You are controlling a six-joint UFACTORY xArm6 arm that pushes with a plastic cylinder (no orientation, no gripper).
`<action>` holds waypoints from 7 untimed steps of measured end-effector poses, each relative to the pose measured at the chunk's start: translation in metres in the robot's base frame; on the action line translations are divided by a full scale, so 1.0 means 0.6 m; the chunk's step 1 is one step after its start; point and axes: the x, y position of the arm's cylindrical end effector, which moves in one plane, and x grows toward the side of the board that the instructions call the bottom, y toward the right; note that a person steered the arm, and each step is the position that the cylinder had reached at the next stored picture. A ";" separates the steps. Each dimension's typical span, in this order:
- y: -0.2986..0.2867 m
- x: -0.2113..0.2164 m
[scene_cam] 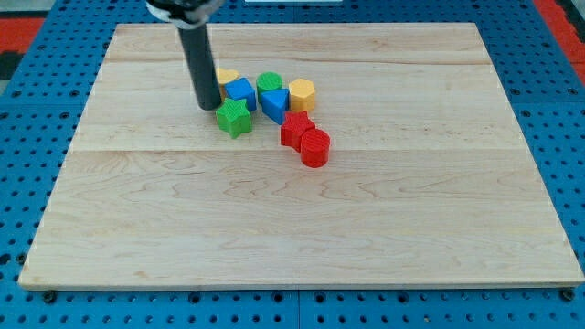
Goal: Move the blue cube above the blue triangle
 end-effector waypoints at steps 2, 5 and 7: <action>-0.009 -0.027; 0.022 -0.029; 0.024 -0.049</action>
